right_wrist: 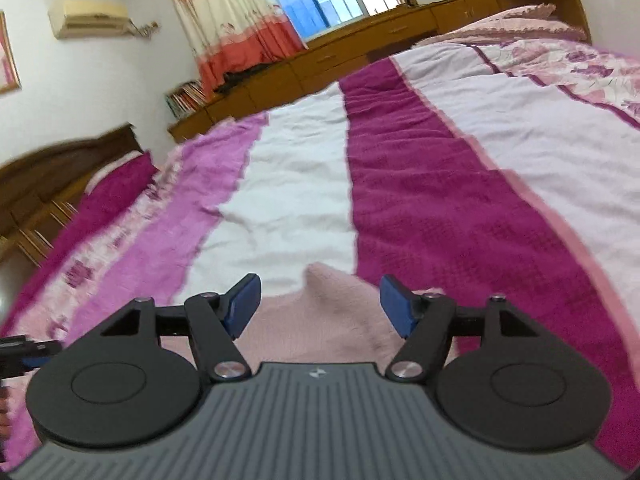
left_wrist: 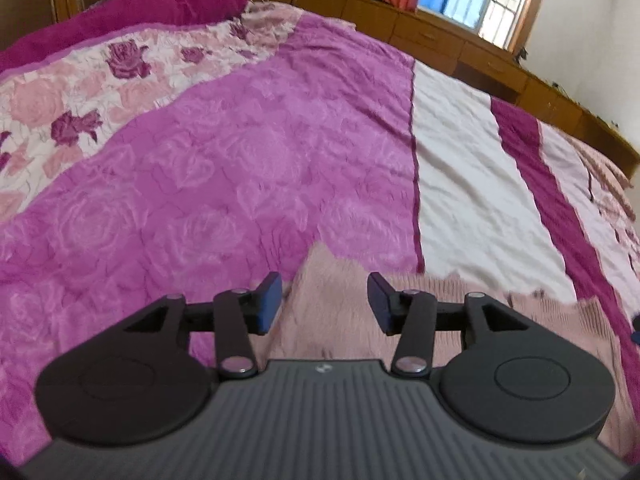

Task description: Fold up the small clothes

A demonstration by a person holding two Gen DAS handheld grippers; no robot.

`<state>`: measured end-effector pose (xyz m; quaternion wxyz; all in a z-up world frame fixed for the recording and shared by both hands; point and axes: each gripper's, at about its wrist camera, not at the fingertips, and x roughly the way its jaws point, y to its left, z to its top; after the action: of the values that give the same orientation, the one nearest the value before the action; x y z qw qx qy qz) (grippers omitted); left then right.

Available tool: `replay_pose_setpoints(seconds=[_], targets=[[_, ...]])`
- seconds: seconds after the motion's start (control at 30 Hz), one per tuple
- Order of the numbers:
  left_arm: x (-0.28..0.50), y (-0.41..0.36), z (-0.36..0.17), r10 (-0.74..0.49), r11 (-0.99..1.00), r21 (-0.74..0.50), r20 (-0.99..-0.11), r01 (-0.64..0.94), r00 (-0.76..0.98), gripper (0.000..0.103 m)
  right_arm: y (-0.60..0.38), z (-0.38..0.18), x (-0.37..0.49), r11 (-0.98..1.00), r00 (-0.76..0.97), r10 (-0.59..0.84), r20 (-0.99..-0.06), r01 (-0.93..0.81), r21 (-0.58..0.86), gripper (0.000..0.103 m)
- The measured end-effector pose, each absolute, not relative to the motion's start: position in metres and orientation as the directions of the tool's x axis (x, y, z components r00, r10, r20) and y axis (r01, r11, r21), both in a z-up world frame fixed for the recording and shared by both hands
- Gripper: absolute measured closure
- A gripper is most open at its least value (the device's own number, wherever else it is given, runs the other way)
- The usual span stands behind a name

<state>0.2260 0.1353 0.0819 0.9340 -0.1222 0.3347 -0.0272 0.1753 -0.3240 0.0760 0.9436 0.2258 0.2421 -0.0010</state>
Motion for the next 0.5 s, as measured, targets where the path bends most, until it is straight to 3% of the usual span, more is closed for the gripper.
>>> replay_pose_setpoints(seconds=[0.17,0.27,0.3,0.33,0.4,0.5], targets=[[0.215,0.124,0.064,-0.128,0.98,-0.199,-0.659,-0.008,0.741,0.054,-0.34,0.058,0.204,0.888,0.837,0.093,-0.539,0.175,0.425,0.044],[0.212,0.121,0.054,-0.118,0.984,-0.18,-0.671,-0.007,0.732,0.054,-0.331,0.049,0.215,0.919,0.813,0.113,-0.571,0.133,0.371,0.065],[0.212,0.121,0.052,-0.118,0.984,-0.181,-0.676,-0.008,0.727,0.054,-0.323,0.048,0.216,0.94,0.809,0.11,-0.578,0.105,0.326,0.084],[0.212,0.121,0.05,-0.12,0.983,-0.185,-0.681,-0.011,0.723,0.054,-0.313,0.05,0.214,0.964,0.82,0.092,-0.565,0.069,0.257,0.088],[0.211,0.122,0.047,-0.128,0.98,-0.197,-0.684,-0.013,0.719,0.054,-0.295,0.056,0.205,0.986,0.844,0.105,-0.525,-0.019,0.165,0.088],[0.211,0.123,0.046,-0.129,0.98,-0.198,-0.682,-0.012,0.72,0.054,-0.275,0.064,0.193,0.966,0.808,0.258,-0.529,-0.203,0.161,0.087]])
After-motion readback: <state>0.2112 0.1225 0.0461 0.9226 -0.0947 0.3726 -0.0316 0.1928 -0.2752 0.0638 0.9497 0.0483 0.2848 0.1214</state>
